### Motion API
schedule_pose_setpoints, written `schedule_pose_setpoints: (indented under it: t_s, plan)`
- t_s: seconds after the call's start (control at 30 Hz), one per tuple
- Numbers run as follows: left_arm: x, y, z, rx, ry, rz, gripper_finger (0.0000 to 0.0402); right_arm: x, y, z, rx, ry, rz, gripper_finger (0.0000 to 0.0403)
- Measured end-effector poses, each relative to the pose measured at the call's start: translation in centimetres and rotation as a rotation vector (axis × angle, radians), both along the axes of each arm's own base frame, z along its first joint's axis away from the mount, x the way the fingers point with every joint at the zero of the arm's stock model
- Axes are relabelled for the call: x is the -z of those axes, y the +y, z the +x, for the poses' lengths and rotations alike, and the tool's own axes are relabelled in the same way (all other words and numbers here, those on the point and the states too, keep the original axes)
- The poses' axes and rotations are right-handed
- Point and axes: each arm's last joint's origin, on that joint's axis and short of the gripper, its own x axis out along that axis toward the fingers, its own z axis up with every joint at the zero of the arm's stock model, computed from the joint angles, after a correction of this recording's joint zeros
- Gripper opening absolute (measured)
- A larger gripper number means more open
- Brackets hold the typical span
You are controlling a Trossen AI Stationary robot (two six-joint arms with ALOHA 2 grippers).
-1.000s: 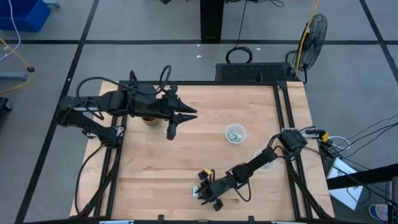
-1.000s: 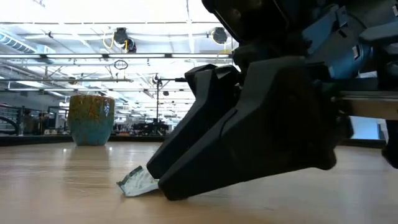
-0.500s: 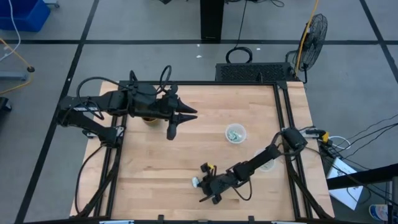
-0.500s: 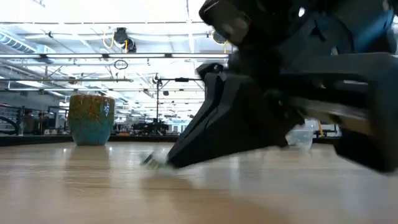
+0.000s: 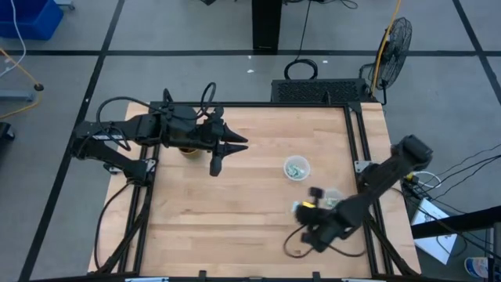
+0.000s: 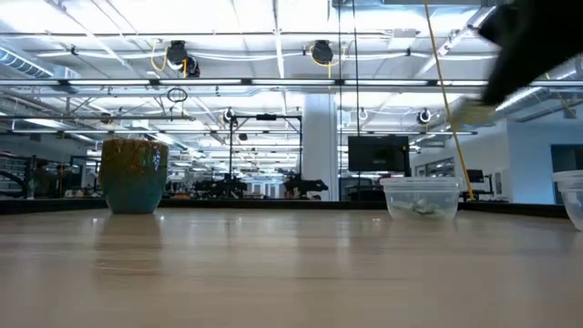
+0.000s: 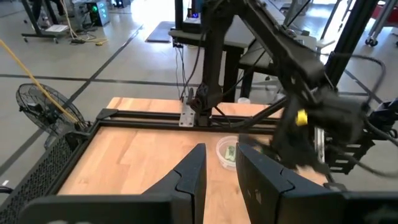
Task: Pick and place items into bin
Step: Put the green stevia packet into the bottom transparent bin, then return to Home Position
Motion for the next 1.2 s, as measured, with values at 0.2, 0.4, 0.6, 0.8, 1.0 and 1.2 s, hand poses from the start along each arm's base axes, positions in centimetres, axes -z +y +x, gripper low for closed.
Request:
schedule_pose_setpoints:
  t_s: [0.2,0.4,0.6,0.8,1.0,1.2]
  plan:
    - [0.1,0.0,0.0,0.001,0.008,0.004,0.0093,-0.3,-1.1,-5.8,0.166,-0.006,0.104,0.0]
    - [0.1,0.0,0.0,0.003,0.006,0.012,0.0093,1.1,-2.8,-9.4,0.193,-0.002,0.155,0.0]
    - [0.1,0.0,0.0,0.003,0.006,0.014,0.0093,3.5,-4.5,-11.6,0.284,0.174,0.259,0.0013]
    - [0.0,0.0,0.0,0.003,0.003,0.013,0.0093,5.0,-5.4,-12.5,0.307,0.242,0.241,0.0052]
    - [-0.1,0.0,0.0,0.003,-0.011,0.012,0.0093,5.0,-5.5,-12.5,0.27,0.246,0.228,0.0098]
    - [-0.1,0.0,0.0,0.001,-0.011,0.007,0.0093,4.3,-5.5,-12.5,0.301,0.21,0.299,0.0115]
